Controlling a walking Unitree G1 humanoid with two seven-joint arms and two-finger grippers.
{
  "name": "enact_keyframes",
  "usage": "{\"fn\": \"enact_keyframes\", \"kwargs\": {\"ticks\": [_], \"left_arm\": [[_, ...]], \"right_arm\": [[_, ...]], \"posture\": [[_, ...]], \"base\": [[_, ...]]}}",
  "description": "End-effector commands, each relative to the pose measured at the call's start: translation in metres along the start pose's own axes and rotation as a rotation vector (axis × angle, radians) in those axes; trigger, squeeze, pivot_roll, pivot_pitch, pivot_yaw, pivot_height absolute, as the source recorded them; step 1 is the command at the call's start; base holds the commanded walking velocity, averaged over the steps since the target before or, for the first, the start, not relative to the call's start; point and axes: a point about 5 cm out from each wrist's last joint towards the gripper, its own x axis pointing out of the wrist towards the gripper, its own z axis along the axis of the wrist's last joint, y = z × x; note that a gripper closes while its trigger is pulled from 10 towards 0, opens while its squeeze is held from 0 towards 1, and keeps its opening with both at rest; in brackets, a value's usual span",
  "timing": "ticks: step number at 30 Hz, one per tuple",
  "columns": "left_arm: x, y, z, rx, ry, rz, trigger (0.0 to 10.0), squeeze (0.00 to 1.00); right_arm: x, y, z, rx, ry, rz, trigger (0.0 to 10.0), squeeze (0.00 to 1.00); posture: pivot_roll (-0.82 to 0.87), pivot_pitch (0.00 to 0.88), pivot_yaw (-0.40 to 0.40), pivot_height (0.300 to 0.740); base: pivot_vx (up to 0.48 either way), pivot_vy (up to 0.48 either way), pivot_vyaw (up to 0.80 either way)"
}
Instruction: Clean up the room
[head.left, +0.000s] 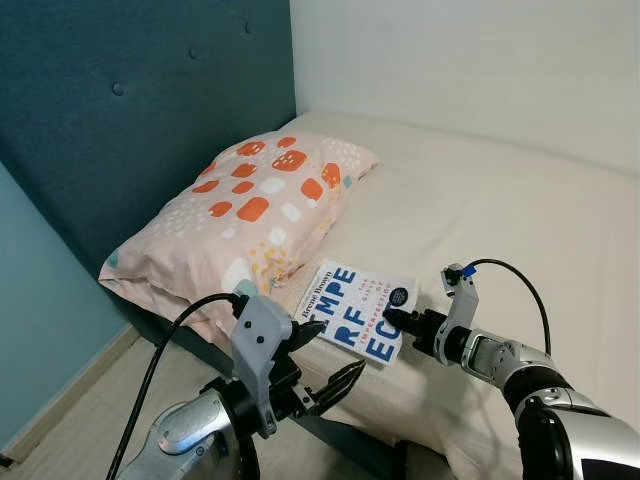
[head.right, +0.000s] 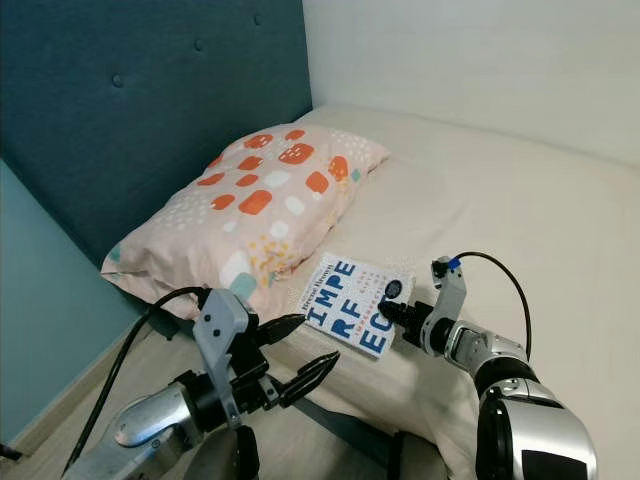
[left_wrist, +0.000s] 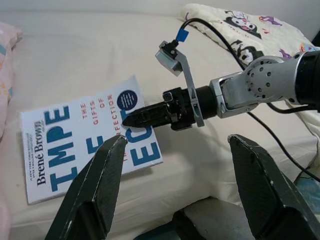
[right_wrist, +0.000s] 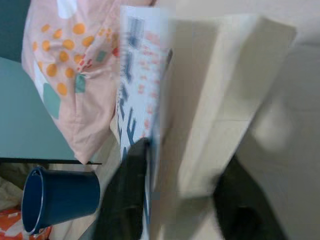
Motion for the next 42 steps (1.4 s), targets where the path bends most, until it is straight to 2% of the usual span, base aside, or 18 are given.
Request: {"fn": "enact_keyframes", "kwargs": {"ticks": [1, 5, 6, 9, 10, 11, 12, 18, 28, 32, 34, 35, 37, 38, 39, 40, 41, 42], "left_arm": [[-0.004, 0.001, -0.006, 0.005, 0.028, 0.007, 10.0, 0.0], [-0.004, 0.001, -0.006, 0.004, 0.028, 0.01, 10.0, 0.0], [-0.003, 0.0, -0.007, 0.001, 0.026, 0.009, 10.0, 0.0], [-0.003, -0.001, -0.007, 0.0, 0.026, 0.008, 10.0, 0.0], [-0.002, -0.002, -0.006, -0.001, 0.024, 0.006, 10.0, 0.0], [-0.002, -0.002, -0.006, -0.001, 0.024, 0.006, 10.0, 0.0], [-0.001, -0.003, -0.006, -0.003, 0.022, 0.003, 10.0, 0.0], [0.001, -0.008, -0.007, -0.014, 0.019, -0.018, 10.0, 0.0], [0.007, -0.017, -0.009, -0.043, 0.014, -0.065, 10.0, 0.0], [0.009, -0.015, -0.009, -0.047, 0.008, -0.055, 10.0, 0.0], [0.011, -0.006, -0.011, -0.061, 0.004, 0.035, 10.0, 0.0], [0.011, -0.006, -0.011, -0.061, 0.004, 0.035, 10.0, 0.0], [0.008, 0.013, -0.017, -0.062, 0.021, 0.195, 10.0, 0.0], [0.008, 0.013, -0.017, -0.062, 0.021, 0.195, 10.0, 0.0], [0.004, 0.025, -0.02, -0.079, 0.02, 0.291, 10.0, 0.0], [0.004, 0.025, -0.02, -0.079, 0.02, 0.291, 10.0, 0.0], [-0.002, 0.04, -0.026, -0.096, 0.037, 0.414, 10.0, 0.0], [-0.002, 0.04, -0.026, -0.096, 0.037, 0.414, 10.0, 0.0]], "right_arm": [[0.0, -0.001, -0.002, 0.003, -0.005, -0.016, 10.0, 1.0], [0.0, -0.002, -0.002, 0.001, -0.009, -0.024, 10.0, 1.0], [-0.002, -0.004, 0.0, -0.003, -0.018, -0.044, 10.0, 0.96], [-0.002, -0.005, 0.0, -0.005, -0.02, -0.049, 10.0, 0.96], [-0.003, -0.006, 0.001, -0.006, -0.021, -0.056, 10.0, 0.37], [-0.003, -0.006, 0.001, -0.006, -0.021, -0.056, 10.0, 0.37], [-0.004, -0.007, 0.001, -0.008, -0.021, -0.062, 10.0, 0.0], [-0.009, -0.013, 0.0, -0.003, -0.019, -0.076, 10.0, 0.0], [-0.036, -0.041, -0.011, 0.035, 0.007, -0.148, 10.0, 0.0], [-0.043, -0.047, -0.01, 0.043, -0.006, -0.15, 10.0, 0.0], [-0.047, -0.046, -0.002, 0.043, -0.041, -0.108, 10.0, 0.0], [-0.047, -0.046, -0.002, 0.043, -0.041, -0.108, 10.0, 0.0], [-0.048, -0.038, 0.013, 0.024, -0.101, -0.021, 10.0, 0.0], [-0.048, -0.038, 0.013, 0.024, -0.101, -0.021, 10.0, 0.0], [-0.045, -0.031, 0.021, 0.007, -0.135, 0.043, 10.0, 0.0], [-0.045, -0.031, 0.021, 0.007, -0.135, 0.043, 10.0, 0.0], [-0.041, -0.02, 0.028, -0.056, -0.172, 0.101, 10.0, 0.0], [-0.041, -0.02, 0.028, -0.056, -0.172, 0.101, 10.0, 0.0]], "posture": [[0.15, 0.268, 0.008, 0.577], [0.15, 0.268, 0.008, 0.577], [0.14, 0.268, 0.008, 0.577], [0.14, 0.268, 0.008, 0.577], [0.14, 0.266, 0.009, 0.577], [0.14, 0.266, 0.009, 0.577], [0.14, 0.265, 0.01, 0.577], [0.13, 0.258, 0.019, 0.577], [0.1, 0.234, 0.039, 0.577], [0.09, 0.222, 0.04, 0.577], [0.08, 0.214, 0.039, 0.577], [0.08, 0.214, 0.039, 0.577], [0.07, 0.2, 0.035, 0.577], [0.07, 0.2, 0.035, 0.577], [0.06, 0.189, 0.034, 0.577], [0.06, 0.189, 0.034, 0.577], [0.04, 0.179, 0.03, 0.577], [0.04, 0.179, 0.03, 0.577]], "base": [[0.0, 0.0, 0.0], [0.0, 0.0, 0.0], [0.0, 0.0, 0.0], [0.0, 0.0, 0.0], [0.0, 0.0, 0.0], [0.0, 0.0, 0.0], [0.0, 0.0, 0.0], [0.0, 0.0, 0.0], [0.0, 0.0, 0.0], [0.0, 0.0, 0.0], [0.0, 0.0, 0.0], [0.0, 0.0, 0.0], [0.0, 0.0, 0.0], [0.0, 0.0, 0.0], [0.0, 0.0, 0.0], [0.0, 0.0, 0.0], [0.0, 0.0, 0.0], [0.0, 0.0, 0.0]]}}
